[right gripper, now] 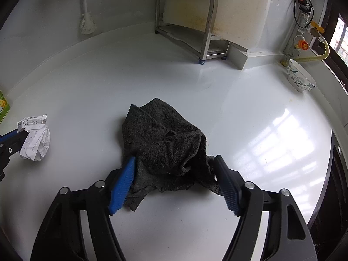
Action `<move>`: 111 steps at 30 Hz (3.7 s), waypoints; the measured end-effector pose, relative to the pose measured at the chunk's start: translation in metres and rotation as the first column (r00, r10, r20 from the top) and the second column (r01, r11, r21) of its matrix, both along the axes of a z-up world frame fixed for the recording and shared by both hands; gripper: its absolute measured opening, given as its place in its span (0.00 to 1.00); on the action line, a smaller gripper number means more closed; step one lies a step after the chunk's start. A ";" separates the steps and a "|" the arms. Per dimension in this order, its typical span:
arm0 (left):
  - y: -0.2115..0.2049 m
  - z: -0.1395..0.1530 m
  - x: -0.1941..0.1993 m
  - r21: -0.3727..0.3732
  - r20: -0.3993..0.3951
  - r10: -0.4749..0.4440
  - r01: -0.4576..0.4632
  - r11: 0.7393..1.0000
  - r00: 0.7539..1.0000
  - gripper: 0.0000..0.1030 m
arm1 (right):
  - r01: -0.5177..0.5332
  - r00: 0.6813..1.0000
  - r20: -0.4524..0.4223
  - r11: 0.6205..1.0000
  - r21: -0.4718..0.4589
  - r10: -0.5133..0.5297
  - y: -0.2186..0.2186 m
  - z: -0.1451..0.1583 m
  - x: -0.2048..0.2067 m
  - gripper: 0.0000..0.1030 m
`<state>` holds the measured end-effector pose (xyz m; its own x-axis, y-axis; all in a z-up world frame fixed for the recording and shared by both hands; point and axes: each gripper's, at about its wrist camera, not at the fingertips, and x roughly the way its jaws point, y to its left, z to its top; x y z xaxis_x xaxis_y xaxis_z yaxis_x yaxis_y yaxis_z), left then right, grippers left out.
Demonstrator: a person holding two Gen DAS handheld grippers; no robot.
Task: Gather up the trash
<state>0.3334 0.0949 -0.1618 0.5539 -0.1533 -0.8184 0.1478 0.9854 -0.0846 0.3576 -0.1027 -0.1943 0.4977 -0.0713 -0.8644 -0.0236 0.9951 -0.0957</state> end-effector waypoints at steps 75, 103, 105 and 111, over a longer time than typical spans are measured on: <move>-0.190 -0.012 -0.332 0.033 -0.134 -0.144 0.149 0.988 0.981 0.15 | -0.055 0.998 -0.022 0.950 0.306 0.065 -0.125 0.015 -0.406 0.11; -0.158 0.020 -0.341 0.084 -0.069 0.060 -0.054 0.995 0.996 0.81 | -0.028 1.000 -0.005 0.951 0.309 0.031 -0.130 0.031 -0.404 0.56; -0.157 0.024 -0.342 0.085 -0.058 0.064 -0.059 0.995 0.996 0.82 | -0.026 1.000 0.002 0.951 0.308 0.027 -0.130 0.035 -0.405 0.58; -0.155 0.038 -0.344 0.088 -0.022 0.078 -0.076 0.993 0.997 0.87 | -0.023 1.000 0.019 0.955 0.295 0.018 -0.130 0.046 -0.408 0.64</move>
